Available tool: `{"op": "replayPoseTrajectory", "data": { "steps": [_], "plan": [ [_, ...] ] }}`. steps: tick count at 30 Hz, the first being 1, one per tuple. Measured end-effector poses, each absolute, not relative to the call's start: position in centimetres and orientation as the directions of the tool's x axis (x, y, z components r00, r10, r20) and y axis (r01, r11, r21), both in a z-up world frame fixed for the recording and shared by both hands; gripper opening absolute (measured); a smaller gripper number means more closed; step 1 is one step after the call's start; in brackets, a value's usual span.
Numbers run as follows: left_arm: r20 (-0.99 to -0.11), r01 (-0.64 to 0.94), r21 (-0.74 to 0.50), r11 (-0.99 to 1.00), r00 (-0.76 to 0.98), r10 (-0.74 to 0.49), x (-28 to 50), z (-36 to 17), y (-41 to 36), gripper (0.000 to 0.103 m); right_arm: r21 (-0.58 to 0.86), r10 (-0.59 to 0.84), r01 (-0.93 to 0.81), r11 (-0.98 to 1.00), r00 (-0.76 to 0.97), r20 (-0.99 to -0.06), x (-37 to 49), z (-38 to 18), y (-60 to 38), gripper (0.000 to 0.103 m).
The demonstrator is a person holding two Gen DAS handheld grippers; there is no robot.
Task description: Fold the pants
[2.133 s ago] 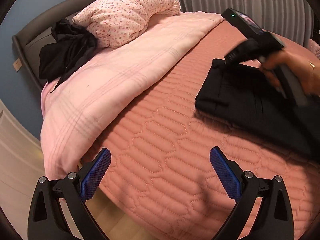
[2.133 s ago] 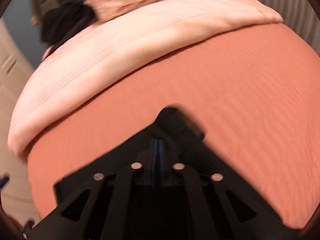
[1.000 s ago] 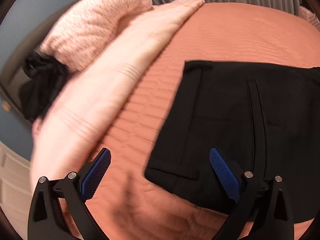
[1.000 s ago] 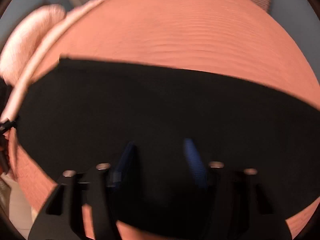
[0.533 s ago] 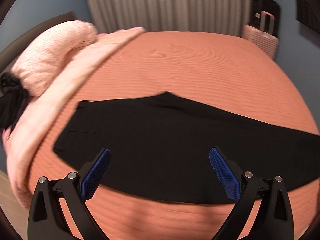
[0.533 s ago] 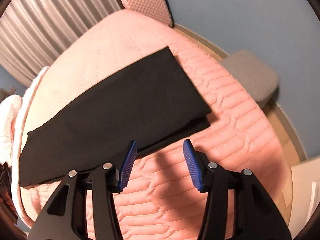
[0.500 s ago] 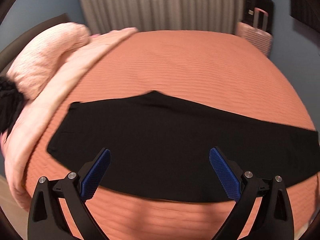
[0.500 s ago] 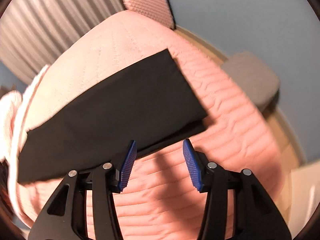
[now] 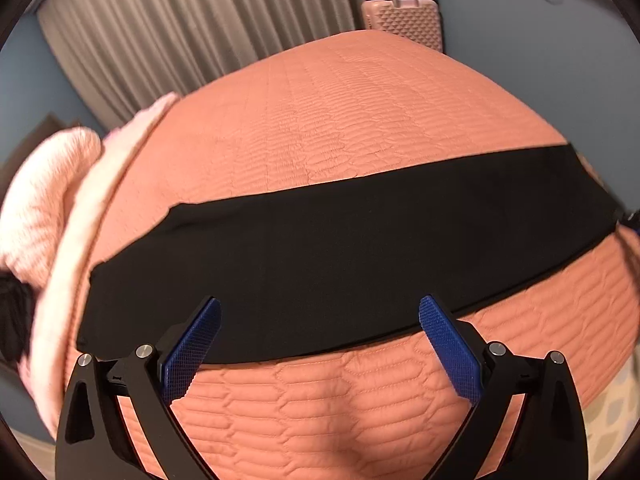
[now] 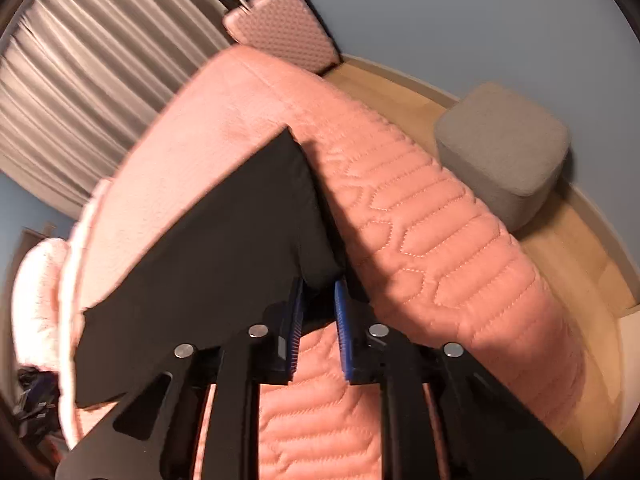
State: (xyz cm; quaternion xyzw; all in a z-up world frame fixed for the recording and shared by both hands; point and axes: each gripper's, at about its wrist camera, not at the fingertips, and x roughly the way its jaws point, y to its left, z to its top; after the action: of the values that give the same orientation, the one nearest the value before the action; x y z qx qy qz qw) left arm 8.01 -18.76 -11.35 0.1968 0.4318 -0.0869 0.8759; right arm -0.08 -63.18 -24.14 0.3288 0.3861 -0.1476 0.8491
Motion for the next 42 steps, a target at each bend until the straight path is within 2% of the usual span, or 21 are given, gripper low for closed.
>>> {"op": "replayPoseTrajectory", "data": {
  "steps": [1,3,4,6,8,11,15,17,18,21,26,30,32,33,34,37,42],
  "plan": [
    [-0.793,0.325,0.288,0.901,0.608,0.034,8.1,-11.9,-19.0,0.098,0.385,-0.008,0.51,0.769,0.611,-0.792,-0.1,-25.1,-63.3,0.016],
    [-0.809,0.323,0.296,0.899,0.586,0.056,7.9,-12.8,-19.6,0.098,0.379,-0.024,0.522,0.764,0.61,-0.792,-0.9,-25.0,-63.3,0.015],
    [-0.816,0.323,0.292,0.9,0.575,0.058,7.9,-13.1,-19.5,0.098,0.371,-0.043,0.536,0.758,0.608,-0.792,-1.1,-24.3,-63.2,0.02],
    [-0.822,0.324,0.278,0.904,0.567,0.049,7.8,-13.3,-19.6,0.098,0.435,-0.032,0.504,0.746,0.68,-0.732,-1.8,-22.5,-62.3,0.02],
    [-0.825,0.333,0.277,0.902,0.563,0.045,7.6,-13.4,-19.9,0.098,0.45,-0.001,0.456,0.768,0.703,-0.712,-0.9,-21.9,-61.3,0.02],
    [-0.819,0.353,0.302,0.885,0.571,0.052,7.0,-13.5,-20.9,0.098,0.344,-0.007,0.454,0.822,0.612,-0.791,1.8,-24.8,-61.3,0.017],
    [-0.781,0.363,0.357,0.861,0.621,0.062,6.0,-12.8,-21.1,0.098,0.54,0.05,0.498,0.678,0.702,-0.71,-1.2,-23.8,-63.1,0.022],
    [-0.779,0.352,0.368,0.861,0.622,0.079,6.0,-13.1,-20.5,0.098,0.646,0.11,0.483,0.591,0.745,-0.657,-2.2,-24.7,-63.8,0.048],
    [-0.787,0.351,0.356,0.866,0.612,0.076,6.3,-13.3,-20.2,0.098,0.673,0.128,0.492,0.553,0.747,-0.652,-2.3,-25.5,-64.0,0.073],
    [-0.815,0.337,0.317,0.886,0.575,0.073,6.7,-13.9,-19.3,0.098,0.72,0.114,0.481,0.5,0.788,-0.605,-1.9,-26.6,-64.2,0.075],
    [-0.807,0.324,0.318,0.891,0.586,0.075,6.2,-13.5,-18.2,0.098,0.695,0.101,0.48,0.535,0.78,-0.617,0.6,-26.5,-63.7,0.076],
    [-0.812,0.305,0.299,0.904,0.579,0.073,6.5,-13.2,-17.4,0.098,0.667,0.08,0.479,0.572,0.776,-0.626,2.4,-26.5,-63.0,0.074],
    [-0.811,0.301,0.297,0.906,0.58,0.074,6.7,-13.1,-17.1,0.098,0.639,0.056,0.499,0.586,0.761,-0.646,2.3,-26.5,-62.6,0.062],
    [-0.81,0.3,0.298,0.906,0.581,0.074,6.7,-13.1,-17.0,0.098,0.636,0.051,0.508,0.581,0.757,-0.651,2.0,-26.5,-62.6,0.046],
    [-0.809,0.3,0.299,0.906,0.582,0.075,6.8,-13.1,-16.9,0.098,0.657,0.076,0.508,0.557,0.757,-0.649,2.3,-26.9,-62.8,0.025],
    [-0.808,0.291,0.297,0.909,0.583,0.078,6.9,-13.0,-16.5,0.098,0.656,0.073,0.518,0.549,0.752,-0.655,2.5,-27.1,-62.6,0.017],
    [-0.808,0.256,0.278,0.926,0.583,0.082,7.2,-12.8,-14.4,0.098,0.585,0.008,0.5,0.638,0.756,-0.655,3.5,-23.1,-60.2,0.015]
  ]
}}
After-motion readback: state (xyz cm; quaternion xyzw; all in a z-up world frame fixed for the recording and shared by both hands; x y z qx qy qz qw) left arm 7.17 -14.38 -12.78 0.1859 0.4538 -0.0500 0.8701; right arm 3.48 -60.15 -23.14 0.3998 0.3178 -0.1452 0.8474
